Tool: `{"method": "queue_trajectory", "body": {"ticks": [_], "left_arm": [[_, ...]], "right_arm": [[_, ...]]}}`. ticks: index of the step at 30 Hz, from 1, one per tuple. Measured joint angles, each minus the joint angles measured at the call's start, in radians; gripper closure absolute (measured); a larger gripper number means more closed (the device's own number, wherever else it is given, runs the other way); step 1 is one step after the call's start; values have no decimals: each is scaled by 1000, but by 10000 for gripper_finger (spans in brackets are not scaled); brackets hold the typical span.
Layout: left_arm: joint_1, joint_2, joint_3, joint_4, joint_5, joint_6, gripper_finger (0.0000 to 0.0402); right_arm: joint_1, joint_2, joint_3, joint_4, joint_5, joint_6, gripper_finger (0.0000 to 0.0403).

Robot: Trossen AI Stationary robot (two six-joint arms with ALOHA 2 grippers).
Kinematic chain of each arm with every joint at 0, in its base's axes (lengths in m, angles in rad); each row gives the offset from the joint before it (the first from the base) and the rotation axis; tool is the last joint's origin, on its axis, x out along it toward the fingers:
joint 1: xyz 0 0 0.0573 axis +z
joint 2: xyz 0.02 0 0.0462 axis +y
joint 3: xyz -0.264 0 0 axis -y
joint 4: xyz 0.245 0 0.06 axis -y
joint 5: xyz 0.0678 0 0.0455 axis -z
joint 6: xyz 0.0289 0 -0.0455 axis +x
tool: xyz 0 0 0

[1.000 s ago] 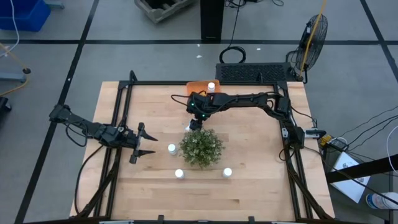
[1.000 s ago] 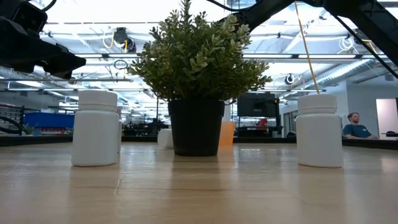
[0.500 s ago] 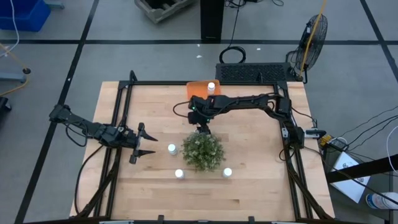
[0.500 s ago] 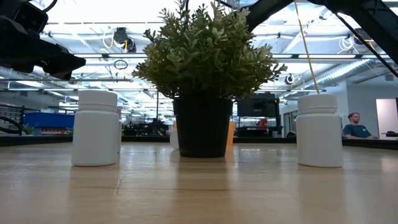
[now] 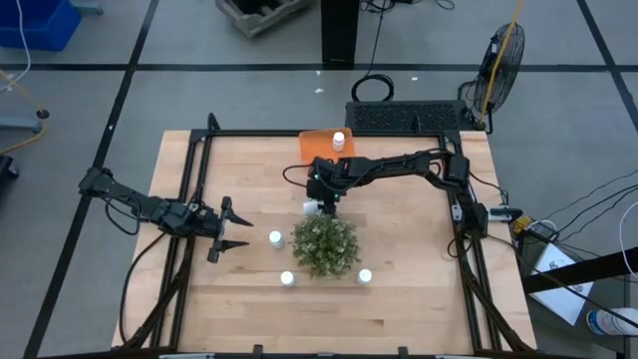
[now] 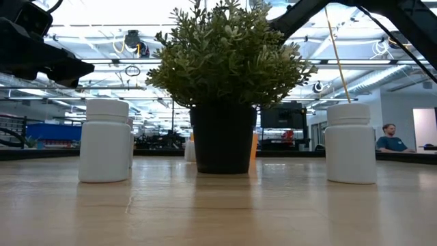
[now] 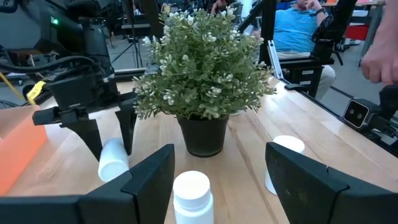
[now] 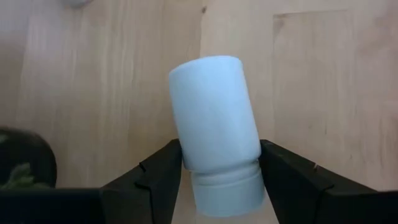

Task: Pick and place pill bottles into a basket
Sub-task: Put the white pill bottle into the orange bin

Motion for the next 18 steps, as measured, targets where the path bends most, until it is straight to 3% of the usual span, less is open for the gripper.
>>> {"method": "queue_trajectory", "body": {"ticks": [10,18], "left_arm": [[0,0,0,0,0,-6,146],[0,0,0,5,0,-6,146]], "right_arm": [[-38,-9,-11,22,6,110,238],[-50,-29,-13,25,31,133,236]]}}
